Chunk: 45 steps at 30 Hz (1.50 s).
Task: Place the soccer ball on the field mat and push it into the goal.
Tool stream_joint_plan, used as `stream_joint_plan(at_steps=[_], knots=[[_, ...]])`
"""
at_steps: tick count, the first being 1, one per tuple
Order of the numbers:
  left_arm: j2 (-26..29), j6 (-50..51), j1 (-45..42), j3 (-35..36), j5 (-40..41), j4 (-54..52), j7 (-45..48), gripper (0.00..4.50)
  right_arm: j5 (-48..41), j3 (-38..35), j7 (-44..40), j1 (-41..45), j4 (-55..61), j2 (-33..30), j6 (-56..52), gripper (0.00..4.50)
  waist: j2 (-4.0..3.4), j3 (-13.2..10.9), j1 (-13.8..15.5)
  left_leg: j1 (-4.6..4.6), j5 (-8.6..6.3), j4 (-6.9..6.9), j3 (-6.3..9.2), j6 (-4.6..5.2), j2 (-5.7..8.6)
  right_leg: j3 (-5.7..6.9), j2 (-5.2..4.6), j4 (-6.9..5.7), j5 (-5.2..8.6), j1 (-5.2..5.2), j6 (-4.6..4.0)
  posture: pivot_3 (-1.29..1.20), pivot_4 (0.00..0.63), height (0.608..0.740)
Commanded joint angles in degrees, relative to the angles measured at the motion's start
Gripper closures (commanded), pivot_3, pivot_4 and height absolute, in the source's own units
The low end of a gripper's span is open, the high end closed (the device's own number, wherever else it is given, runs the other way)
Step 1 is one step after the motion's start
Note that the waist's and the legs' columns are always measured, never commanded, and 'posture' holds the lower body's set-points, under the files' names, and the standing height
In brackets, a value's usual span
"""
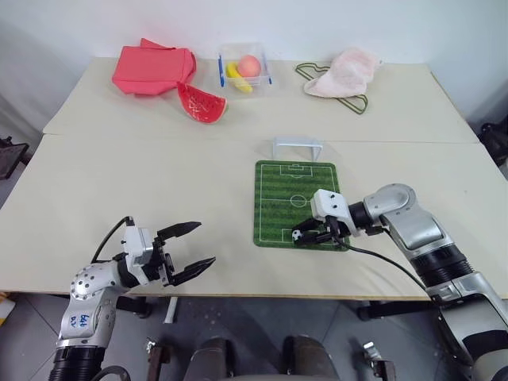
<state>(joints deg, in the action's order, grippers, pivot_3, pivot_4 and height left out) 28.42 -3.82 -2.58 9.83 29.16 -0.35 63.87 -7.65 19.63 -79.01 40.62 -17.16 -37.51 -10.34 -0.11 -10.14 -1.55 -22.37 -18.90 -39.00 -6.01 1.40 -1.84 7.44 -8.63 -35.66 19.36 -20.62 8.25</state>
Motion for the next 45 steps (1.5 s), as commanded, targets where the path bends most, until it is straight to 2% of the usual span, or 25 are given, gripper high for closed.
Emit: stream_joint_plan(at_steps=[1, 17, 18, 21, 30, 37, 40, 45], knots=[[0.8, -0.4, -0.5, 0.7, 0.8, -2.0, -0.1, 0.0, 0.7, -1.7, 0.6, 1.6, -1.5, 0.4, 1.7, 3.66, 0.0, 0.0, 0.0, 0.0, 0.0, -0.01, 0.0, 0.0, 0.0, 0.0, 0.0, 0.0, 0.0, 0.0, 0.0, 0.0, 0.15, 0.74], [0.7, -0.7, -2.1, 0.7, 0.3, -0.4, -0.1, 0.0, 0.5, -2.0, 0.4, 0.5, -1.0, -0.2, 0.9, 3.66, 0.0, 0.0, 0.0, 0.0, 0.0, -0.01, 0.01, 0.0, 0.0, 0.0, 0.0, -0.02, 0.0, 0.0, 0.0, 0.0, 0.15, 0.74], [0.7, -0.7, -2.3, 0.7, 0.3, -0.2, -0.1, 0.0, 0.5, -2.1, 0.5, 0.5, -0.9, -0.3, 0.9, 2.95, 0.0, 0.0, 0.0, 0.0, 0.0, -0.01, 0.01, 0.0, 0.0, 0.0, 0.0, -0.02, 0.0, 0.0, 0.0, 0.0, 0.15, 0.74], [0.6, -0.8, -2.8, 0.6, 0.2, 0.4, 0.0, 0.0, 0.1, -2.5, 0.8, 0.7, -0.2, -0.2, 0.0, 2.03, 0.0, 0.0, 0.0, 0.0, 0.0, -0.01, 0.0, 0.0, 0.01, 0.0, 0.0, -0.02, 0.0, 0.0, 0.0, 0.0, 0.15, 0.74], [0.6, -0.9, -3.7, 0.5, 0.1, 1.3, 0.4, 0.0, -1.1, -3.6, -0.9, 1.9, 6.0, -1.7, -2.1, 2.03, 0.0, 0.0, 0.0, -0.01, 0.0, -0.01, 0.0, 0.0, 0.0, 0.0, 0.0, -0.03, 0.0, -0.01, 0.0, 0.0, 0.15, 0.74], [0.8, -1.1, -4.7, 0.5, -0.1, 2.2, 0.7, 0.0, -4.5, -4.8, -1.6, 1.5, 18.0, -3.4, -8.4, 2.03, 0.0, 0.0, 0.1, -0.01, 0.0, -0.01, 0.02, 0.0, 0.0, 0.0, 0.0, -0.04, 0.0, -0.02, 0.0, 0.0, 0.15, 0.74], [0.8, -1.3, -5.0, 0.5, -0.1, 2.7, 0.8, 0.0, -6.4, -5.1, -1.6, -1.7, 22.7, -4.0, -10.6, 2.65, 0.0, 0.0, 0.2, -0.02, 0.0, 0.0, 0.05, 0.0, 0.01, 0.02, 0.0, -0.05, 0.0, -0.02, 0.0, 0.0, 0.15, 0.74], [0.8, -1.2, -4.9, 0.4, 0.0, 2.6, 1.1, 0.0, -5.1, -3.9, 1.3, -5.0, 22.2, -2.3, -11.0, 4.41, 0.0, 0.0, 0.2, -0.02, -0.01, -0.02, 0.05, 0.01, 0.05, 0.01, -0.02, -0.04, 0.0, 0.0, 0.0, 0.0, 0.15, 0.74]])
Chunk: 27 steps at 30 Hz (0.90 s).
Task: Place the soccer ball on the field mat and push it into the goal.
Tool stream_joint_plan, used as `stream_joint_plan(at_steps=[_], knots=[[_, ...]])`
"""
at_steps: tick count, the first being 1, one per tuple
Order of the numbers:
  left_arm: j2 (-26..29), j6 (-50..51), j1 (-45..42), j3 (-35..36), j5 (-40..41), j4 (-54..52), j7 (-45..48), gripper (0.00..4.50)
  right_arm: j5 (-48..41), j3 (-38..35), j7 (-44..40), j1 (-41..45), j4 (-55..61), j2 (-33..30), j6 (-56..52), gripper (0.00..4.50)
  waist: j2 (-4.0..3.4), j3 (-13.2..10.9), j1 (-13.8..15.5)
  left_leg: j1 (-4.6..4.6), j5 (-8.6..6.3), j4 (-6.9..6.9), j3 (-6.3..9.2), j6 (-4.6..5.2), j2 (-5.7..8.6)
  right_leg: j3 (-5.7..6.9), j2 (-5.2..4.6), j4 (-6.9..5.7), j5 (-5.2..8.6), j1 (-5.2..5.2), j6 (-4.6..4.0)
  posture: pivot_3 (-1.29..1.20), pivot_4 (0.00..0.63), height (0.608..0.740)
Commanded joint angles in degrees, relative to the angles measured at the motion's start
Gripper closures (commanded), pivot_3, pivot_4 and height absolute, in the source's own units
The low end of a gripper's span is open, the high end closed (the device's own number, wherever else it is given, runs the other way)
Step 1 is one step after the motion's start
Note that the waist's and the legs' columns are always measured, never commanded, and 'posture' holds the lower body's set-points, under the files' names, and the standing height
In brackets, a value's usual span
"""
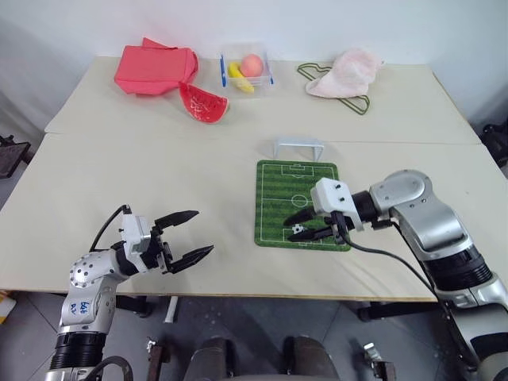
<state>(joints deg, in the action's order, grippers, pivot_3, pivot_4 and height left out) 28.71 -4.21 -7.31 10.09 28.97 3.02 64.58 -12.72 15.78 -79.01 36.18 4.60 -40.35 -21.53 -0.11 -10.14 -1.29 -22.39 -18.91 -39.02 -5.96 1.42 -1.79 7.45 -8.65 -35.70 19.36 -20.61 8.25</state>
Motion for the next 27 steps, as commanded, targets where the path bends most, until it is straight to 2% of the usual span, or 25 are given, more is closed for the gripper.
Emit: stream_joint_plan(at_steps=[1, 11, 14, 18, 22, 27], knots=[[0.5, -0.8, -0.2, 0.1, 0.2, -0.8, 0.5, 0.0, 0.4, 0.3, 1.5, -0.9, -0.5, 0.8, 0.7, 4.46, 0.0, 0.0, -0.1, 0.01, 0.0, 0.0, 0.0, 0.0, -0.01, 0.0, 0.01, 0.0, 0.0, 0.0, 0.0, 0.0, 0.15, 0.74], [1.4, -0.4, -1.8, 0.3, 0.7, -0.2, 1.9, 0.0, 5.2, 0.9, 4.5, 3.2, -19.0, 5.4, 9.2, 4.46, 0.0, 0.0, -0.3, 0.01, 0.0, 0.0, -0.05, 0.0, 0.0, 0.0, 0.04, -0.01, 0.0, -0.02, 0.0, 0.0, 0.15, 0.74], [1.7, 0.0, -3.2, 0.5, 1.0, 0.5, 2.4, 0.0, 6.4, -1.3, 7.7, 8.1, -26.8, 6.8, 12.4, 4.46, 0.0, 0.0, -0.3, 0.01, 0.0, -0.01, -0.06, 0.0, -0.02, -0.01, 0.05, -0.02, 0.0, -0.03, 0.0, 0.0, 0.15, 0.74], [2.2, 0.5, -8.0, 1.6, 1.6, 3.2, 2.3, 0.0, 6.1, -8.7, 18.0, 20.9, -38.9, 7.3, 16.5, 4.46, -0.1, -0.1, -0.4, -0.04, 0.01, -0.06, -0.14, -0.01, -0.01, -0.06, 0.04, -0.06, 0.0, -0.11, 0.0, 0.0, 0.15, 0.74], [1.8, -0.2, -10.2, 2.1, 1.3, 6.0, 2.2, 0.0, 5.7, -11.5, 19.4, 22.9, -40.1, 6.9, 16.8, 4.46, -0.04, -0.1, -0.4, -0.01, 0.0, 0.06, 0.09, -0.02, -0.04, 0.08, 0.06, -0.21, 0.0, -0.11, 0.0, 0.0, 0.15, 0.74], [3.1, 0.6, -9.2, 3.8, 2.3, 5.1, 2.6, 0.0, 3.5, -14.6, 17.7, 18.6, -32.9, 3.8, 13.1, 4.46, 0.01, -0.1, -0.3, -0.1, -0.01, 0.27, 0.3, -0.03, 0.05, 0.18, 0.05, -0.25, 0.0, -0.19, 0.0, 0.0, 0.15, 0.74]])
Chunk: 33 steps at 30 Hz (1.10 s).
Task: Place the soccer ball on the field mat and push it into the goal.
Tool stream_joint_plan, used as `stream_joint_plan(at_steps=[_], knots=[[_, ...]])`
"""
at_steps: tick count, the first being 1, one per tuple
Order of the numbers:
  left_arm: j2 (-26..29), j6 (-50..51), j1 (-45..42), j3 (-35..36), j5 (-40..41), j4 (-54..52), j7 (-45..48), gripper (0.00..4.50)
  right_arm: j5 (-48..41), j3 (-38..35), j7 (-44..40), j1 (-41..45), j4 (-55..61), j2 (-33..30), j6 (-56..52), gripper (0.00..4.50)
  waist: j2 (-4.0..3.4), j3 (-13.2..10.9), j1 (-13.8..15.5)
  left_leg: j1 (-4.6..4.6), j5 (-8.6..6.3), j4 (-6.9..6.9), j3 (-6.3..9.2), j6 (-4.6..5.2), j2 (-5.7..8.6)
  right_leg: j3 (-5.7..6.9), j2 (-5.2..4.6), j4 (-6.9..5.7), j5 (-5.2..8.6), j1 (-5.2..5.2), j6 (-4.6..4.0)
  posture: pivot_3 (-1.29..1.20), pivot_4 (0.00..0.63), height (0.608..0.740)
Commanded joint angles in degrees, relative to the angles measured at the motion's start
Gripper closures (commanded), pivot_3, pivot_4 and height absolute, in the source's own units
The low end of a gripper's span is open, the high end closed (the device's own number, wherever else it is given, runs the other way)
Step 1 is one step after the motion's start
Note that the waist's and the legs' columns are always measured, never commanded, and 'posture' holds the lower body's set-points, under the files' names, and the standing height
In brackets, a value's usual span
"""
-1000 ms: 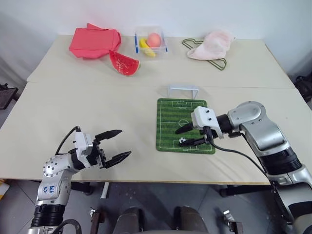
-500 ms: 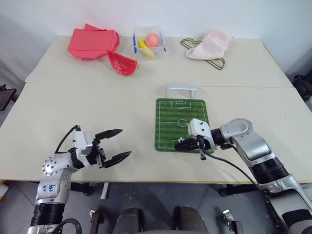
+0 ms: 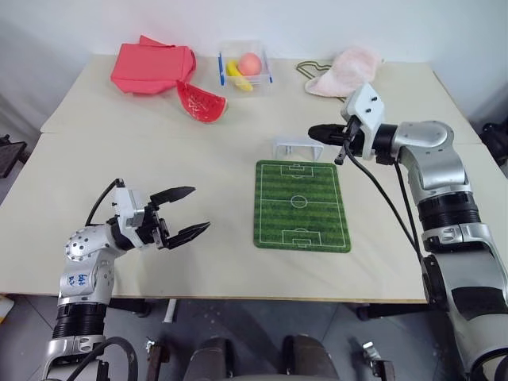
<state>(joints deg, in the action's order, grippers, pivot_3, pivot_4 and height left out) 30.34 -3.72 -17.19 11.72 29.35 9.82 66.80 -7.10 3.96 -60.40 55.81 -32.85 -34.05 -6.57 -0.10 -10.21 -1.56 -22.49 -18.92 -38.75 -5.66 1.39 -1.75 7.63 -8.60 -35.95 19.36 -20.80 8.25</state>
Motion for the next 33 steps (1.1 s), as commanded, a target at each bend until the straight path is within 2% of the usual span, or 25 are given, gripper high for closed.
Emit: stream_joint_plan(at_steps=[1, 6, 9, 17, 18, 20, 21, 27, 33], knots=[[2.1, 0.4, 1.4, 2.7, 2.1, -2.0, 0.8, 0.0, -2.3, -3.1, -1.6, -2.3, 5.5, -3.4, -2.1, 4.46, 0.0, 0.0, 0.0, -0.09, 0.0, 0.01, 0.0, 0.0, 0.01, 0.0, 0.0, 0.01, 0.0, -0.07, 0.0, 0.0, 0.15, 0.74], [5.8, 1.6, 5.0, 5.0, 3.4, -4.0, 3.0, 0.0, -4.0, -4.3, -5.9, -8.4, 7.1, -8.0, -2.6, 4.46, 0.0, 0.0, -0.1, -0.6, 0.0, -0.13, -0.07, 0.0, 0.07, 0.05, 0.01, -0.02, 0.0, -0.6, 0.0, 0.0, 0.15, 0.74], [7.4, 2.3, 7.0, 6.7, 4.2, -5.2, 3.2, 0.0, -5.4, -6.6, -9.0, -11.9, 3.6, -10.6, 0.6, 3.93, 0.0, 0.0, -0.1, -0.6, 0.0, -0.22, -0.17, 0.0, 0.06, 0.04, 0.01, -0.01, 0.0, -0.59, 0.0, 0.0, 0.15, 0.74], [8.8, 4.0, 11.6, 10.0, 5.7, -8.2, 2.5, 0.0, -9.2, -10.8, -20.5, -17.0, -4.2, -16.8, 5.5, 1.28, 0.01, 0.0, 0.0, -0.59, 0.02, -0.43, -0.42, 0.02, -0.01, -0.1, -0.02, 0.02, 0.0, -0.57, 0.0, 0.0, 0.15, 0.74], [9.0, 4.2, 12.5, 10.5, 6.0, -8.6, 2.7, 0.0, -9.0, -11.2, -21.6, -17.5, -5.7, -17.8, 6.2, 0.84, 0.01, 0.0, 0.0, -0.57, 0.02, -0.43, -0.45, 0.02, -0.02, -0.13, -0.02, 0.02, 0.0, -0.57, 0.0, 0.0, 0.15, 0.74], [9.5, 4.6, 15.1, 12.3, 6.6, -9.1, 3.0, 0.0, -8.8, -11.2, -25.0, -19.3, -7.7, -20.2, 6.9, 0.21, 0.01, 0.0, 0.0, -0.56, 0.02, -0.43, -0.46, 0.03, -0.05, -0.15, -0.02, 0.01, 0.0, -0.57, 0.0, 0.0, 0.15, 0.74], [9.7, 4.6, 16.3, 13.3, 6.8, -9.0, 3.3, 0.0, -8.6, -11.4, -25.6, -19.5, -9.1, -21.1, 7.8, 0.04, 0.01, 0.0, -0.1, -0.55, 0.02, -0.42, -0.46, 0.02, -0.05, -0.13, -0.01, 0.01, 0.0, -0.58, 0.0, 0.0, 0.15, 0.74], [9.7, 4.4, 18.6, 15.5, 7.2, -8.8, 2.8, 0.0, -7.3, -12.2, -23.7, -18.2, -16.1, -21.6, 10.5, 0.04, -0.01, 0.0, -0.1, -0.47, 0.06, -0.46, -0.68, 0.03, -0.08, -0.24, -0.01, 0.02, 0.0, -0.59, 0.0, 0.0, 0.15, 0.74], [8.7, 4.2, 17.9, 15.6, 7.5, -9.4, 1.1, 0.0, -7.9, -13.5, -19.6, -18.6, -16.2, -19.1, 11.5, 0.04, 0.0, 0.0, 0.0, -0.4, 0.06, -0.45, -0.73, 0.03, -0.16, -0.32, -0.03, -0.02, 0.0, -0.58, 0.0, 0.0, 0.15, 0.74]])
